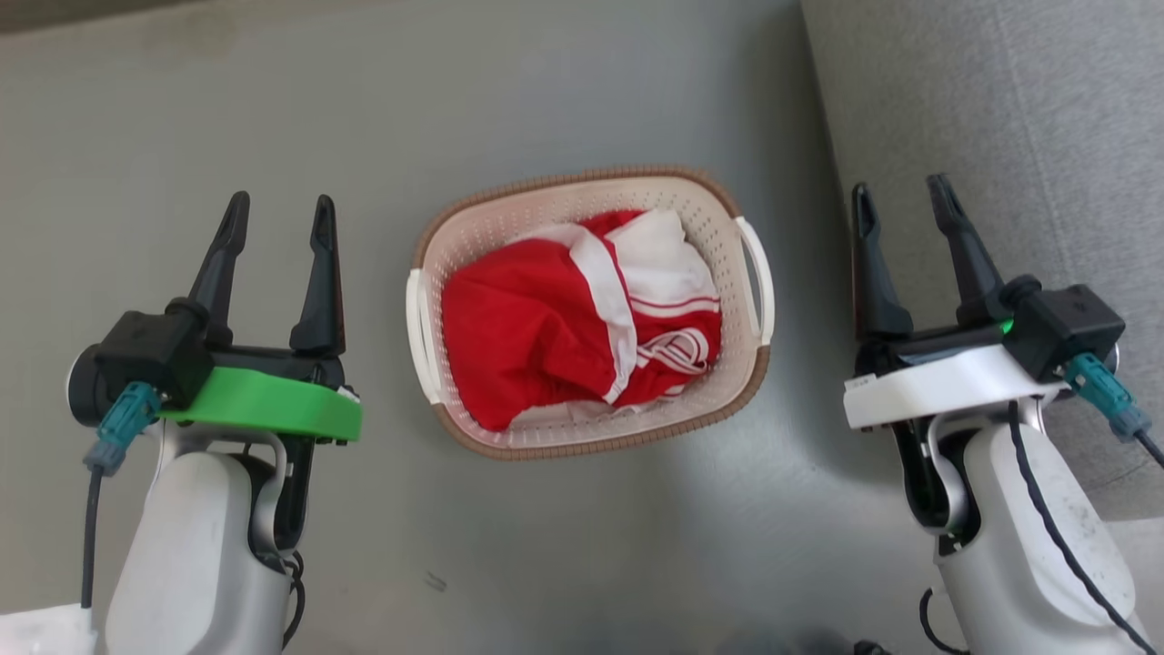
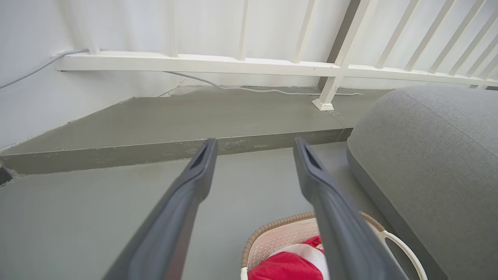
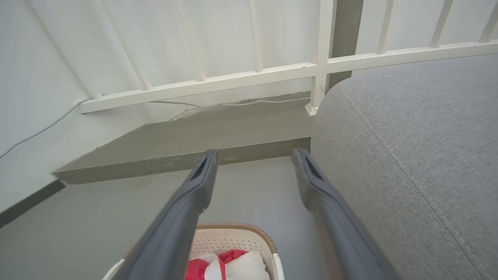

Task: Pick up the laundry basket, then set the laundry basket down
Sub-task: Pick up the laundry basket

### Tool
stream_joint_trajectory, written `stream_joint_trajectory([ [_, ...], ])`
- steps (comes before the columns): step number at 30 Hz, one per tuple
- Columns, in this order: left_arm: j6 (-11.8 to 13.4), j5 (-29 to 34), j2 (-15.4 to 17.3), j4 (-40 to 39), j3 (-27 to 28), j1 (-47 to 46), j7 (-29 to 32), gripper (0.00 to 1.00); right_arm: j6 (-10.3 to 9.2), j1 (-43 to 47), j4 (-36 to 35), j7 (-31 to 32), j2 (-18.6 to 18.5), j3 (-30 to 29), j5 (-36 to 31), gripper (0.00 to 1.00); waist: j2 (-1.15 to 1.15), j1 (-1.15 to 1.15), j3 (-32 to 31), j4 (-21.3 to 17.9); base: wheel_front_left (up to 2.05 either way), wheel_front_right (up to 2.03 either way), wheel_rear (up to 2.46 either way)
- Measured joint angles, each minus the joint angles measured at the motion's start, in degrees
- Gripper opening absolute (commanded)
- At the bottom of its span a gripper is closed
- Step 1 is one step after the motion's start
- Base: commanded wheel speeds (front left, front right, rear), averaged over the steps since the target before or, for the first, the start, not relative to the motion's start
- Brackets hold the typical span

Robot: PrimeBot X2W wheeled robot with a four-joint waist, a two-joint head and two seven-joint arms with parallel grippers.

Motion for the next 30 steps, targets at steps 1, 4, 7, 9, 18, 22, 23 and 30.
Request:
stream_joint_trajectory([
  [1, -0.01, -0.12, 0.0, 0.33, 0.0, -0.22, 0.0, 1.0, 0.0, -0.47, 0.16, 0.0, 0.02, 0.05, 0.0, 1.0, 0.0, 0.0, 0.66, -0.02, 0.0, 0.0, 0.0],
  [4, -0.22, -0.31, 0.15, 0.74, -0.13, -1.37, 0.09, 1.0, 0.0, -1.56, 0.78, 0.0, 0.08, 0.12, -0.01, 1.0, 0.0, 0.0, 2.65, -0.07, 0.0, 0.0, 0.0],
  [7, -0.45, -0.7, 0.32, 1.36, -0.24, -3.02, 0.25, 1.0, -0.05, -2.36, 1.43, 0.0, 0.09, 0.14, -0.01, 1.0, 0.0, 0.0, 4.58, -0.08, 0.0, 0.0, 0.0],
  [9, -0.48, -0.88, 0.53, 2.04, -0.29, -3.91, 0.33, 1.0, -0.4, -2.98, 1.86, 0.0, 0.09, 0.22, -0.01, 1.0, 0.0, 0.0, 5.84, -0.06, 0.0, 0.0, 0.0],
  [18, -0.52, -1.53, 0.76, 4.25, -1.24, -7.2, 0.59, 1.0, -0.41, -5.82, 4.35, 0.0, 0.11, 0.31, -0.01, 1.0, 0.0, 0.0, 10.91, 0.39, 0.0, 0.0, 0.0],
  [22, -0.58, -2.49, 0.98, 5.26, -1.64, -8.56, 1.33, 1.0, -0.42, -7.67, 5.12, 0.0, 0.11, 0.38, -0.01, 1.0, 0.0, 0.0, 12.98, 0.62, 0.0, 0.0, 0.0],
  [23, -0.59, -3.19, 0.94, 5.95, -1.76, -8.94, 1.64, 1.0, -0.42, -7.99, 5.3, 0.0, 0.1, 0.42, 0.0, 1.0, 0.0, 0.0, 13.49, 0.66, 0.0, 0.0, 0.0],
  [30, -1.01, -4.36, 1.04, 8.34, -2.67, -11.73, 3.26, 1.0, -0.51, -10.74, 6.97, 0.0, 0.1, 0.71, 0.34, 1.0, 0.0, 0.0, 17.43, 0.94, 0.0, 0.0, 0.0],
])
